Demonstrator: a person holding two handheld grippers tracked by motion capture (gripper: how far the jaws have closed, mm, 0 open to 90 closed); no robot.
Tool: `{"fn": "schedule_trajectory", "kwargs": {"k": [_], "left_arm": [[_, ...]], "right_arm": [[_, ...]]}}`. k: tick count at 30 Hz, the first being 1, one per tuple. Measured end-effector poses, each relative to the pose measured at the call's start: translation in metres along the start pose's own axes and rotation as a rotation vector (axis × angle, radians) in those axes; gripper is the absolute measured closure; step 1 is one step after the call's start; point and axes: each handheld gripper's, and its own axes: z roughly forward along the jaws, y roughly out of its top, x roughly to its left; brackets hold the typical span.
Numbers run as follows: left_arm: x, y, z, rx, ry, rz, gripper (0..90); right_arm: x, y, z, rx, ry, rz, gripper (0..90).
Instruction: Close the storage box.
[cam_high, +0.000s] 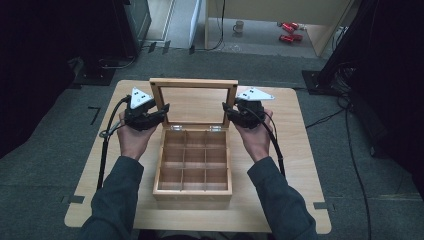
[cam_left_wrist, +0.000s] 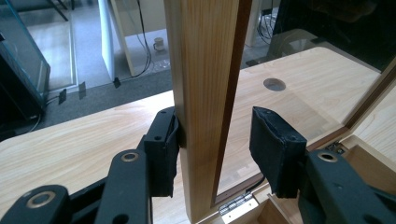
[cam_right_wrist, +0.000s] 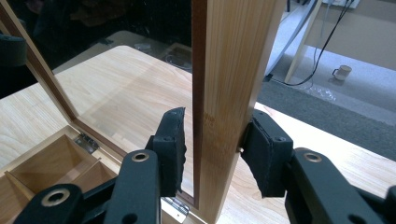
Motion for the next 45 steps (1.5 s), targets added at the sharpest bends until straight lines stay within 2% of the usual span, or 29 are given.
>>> {"fn": "schedule_trajectory", "kwargs": {"k": [11, 16, 24, 32, 38, 45], "left_arm": [[-0.001, -0.005, -0.010, -0.012, 0.013, 0.021, 56.7], [0.001, -0.006, -0.013, -0.019, 0.016, 0.018, 58.7], [0.000, -0.009, -0.018, -0.029, 0.001, 0.021, 64.7], [-0.003, -0.012, -0.028, -0.051, 0.000, 0.033, 64.5], [-0.005, -0.013, -0.032, -0.046, -0.009, 0.053, 65.4], [-0.008, -0.015, -0.035, -0.046, -0.010, 0.067, 65.5]], "right_arm": [[0.002, -0.002, -0.003, 0.000, -0.007, -0.005, 60.9], [0.003, -0.004, -0.005, -0.009, -0.007, -0.013, 61.5], [0.003, -0.011, -0.013, -0.012, 0.001, -0.023, 62.0], [0.006, -0.013, -0.018, -0.011, 0.006, -0.035, 61.9], [0.011, -0.017, -0.023, -0.012, -0.004, -0.065, 61.8], [0.013, -0.020, -0.030, -0.017, 0.002, -0.075, 61.9]]}}
